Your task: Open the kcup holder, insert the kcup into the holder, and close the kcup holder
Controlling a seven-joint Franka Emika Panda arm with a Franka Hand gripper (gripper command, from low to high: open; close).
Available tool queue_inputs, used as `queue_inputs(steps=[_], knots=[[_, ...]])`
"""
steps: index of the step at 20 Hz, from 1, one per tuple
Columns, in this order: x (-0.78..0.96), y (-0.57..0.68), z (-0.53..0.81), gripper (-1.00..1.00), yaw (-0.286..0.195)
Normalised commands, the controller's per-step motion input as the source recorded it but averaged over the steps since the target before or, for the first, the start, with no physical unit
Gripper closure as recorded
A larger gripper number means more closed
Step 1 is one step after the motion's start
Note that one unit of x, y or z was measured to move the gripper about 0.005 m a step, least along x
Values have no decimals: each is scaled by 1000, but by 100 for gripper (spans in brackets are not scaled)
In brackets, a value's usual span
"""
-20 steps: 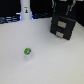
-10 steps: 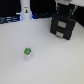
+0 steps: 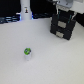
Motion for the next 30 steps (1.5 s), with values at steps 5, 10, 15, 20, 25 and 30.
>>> queue_inputs(steps=[5,10,15,20,25,30], knots=[[-305,35,-426,-100,5],[-305,46,-293,100,-6],[-250,43,-61,100,-21],[-220,52,-35,100,-20],[69,-14,5,100,-13],[621,-161,200,100,-50]])
